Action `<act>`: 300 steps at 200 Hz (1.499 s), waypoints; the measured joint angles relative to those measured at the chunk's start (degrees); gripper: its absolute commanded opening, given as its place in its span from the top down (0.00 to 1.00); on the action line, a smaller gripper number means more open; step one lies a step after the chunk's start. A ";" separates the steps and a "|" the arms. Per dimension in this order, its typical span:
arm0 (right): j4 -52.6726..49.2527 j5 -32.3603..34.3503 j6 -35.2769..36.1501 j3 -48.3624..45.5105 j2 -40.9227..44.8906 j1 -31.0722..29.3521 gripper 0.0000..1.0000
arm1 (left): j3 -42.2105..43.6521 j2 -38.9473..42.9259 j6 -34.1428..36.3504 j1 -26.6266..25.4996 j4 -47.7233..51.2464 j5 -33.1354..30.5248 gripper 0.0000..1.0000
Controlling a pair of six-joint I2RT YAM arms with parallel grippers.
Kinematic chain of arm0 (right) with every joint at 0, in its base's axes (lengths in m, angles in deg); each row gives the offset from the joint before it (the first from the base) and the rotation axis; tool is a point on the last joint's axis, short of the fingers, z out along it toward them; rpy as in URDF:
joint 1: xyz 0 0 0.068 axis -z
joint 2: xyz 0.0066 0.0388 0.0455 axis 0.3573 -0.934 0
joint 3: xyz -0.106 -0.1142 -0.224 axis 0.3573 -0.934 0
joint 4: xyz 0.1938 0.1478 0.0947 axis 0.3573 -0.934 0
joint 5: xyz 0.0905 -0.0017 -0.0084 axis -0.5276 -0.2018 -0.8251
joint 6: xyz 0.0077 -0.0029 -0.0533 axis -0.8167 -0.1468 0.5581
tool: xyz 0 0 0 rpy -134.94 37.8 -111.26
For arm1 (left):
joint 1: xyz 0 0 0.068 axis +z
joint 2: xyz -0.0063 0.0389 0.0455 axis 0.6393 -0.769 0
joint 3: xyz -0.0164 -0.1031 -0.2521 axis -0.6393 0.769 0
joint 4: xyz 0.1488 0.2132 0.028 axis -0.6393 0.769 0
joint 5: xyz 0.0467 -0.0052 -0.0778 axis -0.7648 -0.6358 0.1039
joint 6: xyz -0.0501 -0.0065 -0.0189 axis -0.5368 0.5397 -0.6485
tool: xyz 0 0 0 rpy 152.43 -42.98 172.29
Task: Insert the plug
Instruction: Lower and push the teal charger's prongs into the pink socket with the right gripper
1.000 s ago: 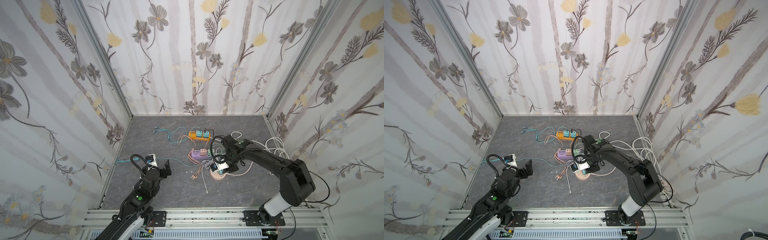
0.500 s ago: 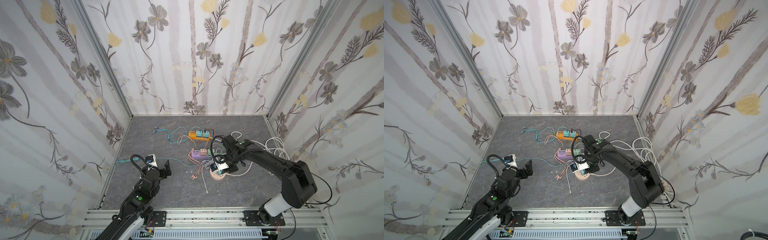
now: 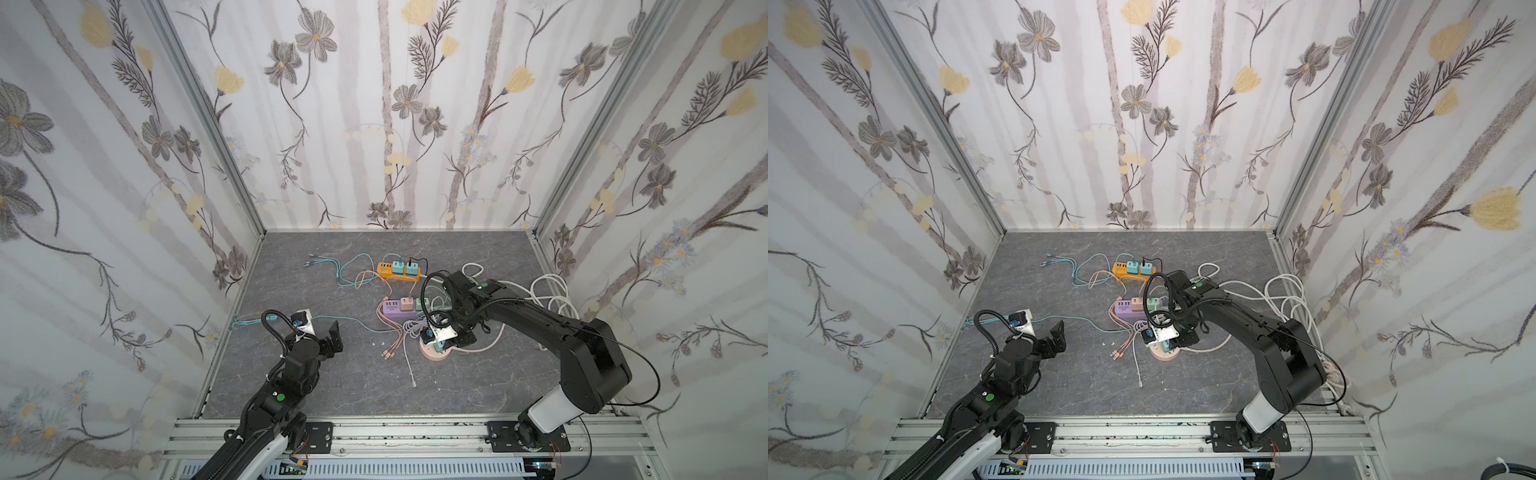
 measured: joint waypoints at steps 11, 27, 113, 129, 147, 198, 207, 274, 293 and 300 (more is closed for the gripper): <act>0.00 0.02 0.11 0.04 -0.09 0.00 1.00 | 0.00 0.07 0.00 0.07 -0.02 0.00 0.00; -0.13 0.07 0.24 0.31 -0.20 0.00 1.00 | 0.00 0.11 -0.02 0.07 -0.02 0.00 0.00; -1.27 1.31 0.46 1.51 0.07 -0.22 1.00 | 0.26 0.11 -0.04 0.28 -0.04 0.07 0.00; -1.27 1.31 0.46 1.49 -0.20 -0.20 1.00 | 0.28 0.11 -0.04 0.33 -0.04 0.15 0.00; -1.20 1.29 0.68 1.40 -0.59 -0.20 1.00 | 0.28 0.11 -0.04 0.37 -0.04 0.15 0.00; -0.22 1.57 1.92 0.76 -1.16 -0.33 1.00 | 0.28 0.11 -0.07 0.50 -0.04 0.20 0.00; -0.15 1.62 2.01 0.72 -1.25 -0.46 1.00 | 0.35 0.11 -0.07 0.57 -0.07 0.20 0.00; -3.48 5.46 2.32 4.52 -8.33 -2.29 1.00 | 0.74 0.68 -0.09 0.79 -0.26 0.20 0.00; -2.95 5.79 2.14 4.07 -8.81 -2.40 1.00 | 0.72 1.36 -0.07 0.96 -0.26 0.15 0.00; -2.67 5.79 2.12 3.89 -8.94 -2.40 1.00 | 0.68 1.46 -0.07 1.03 -0.24 0.11 0.00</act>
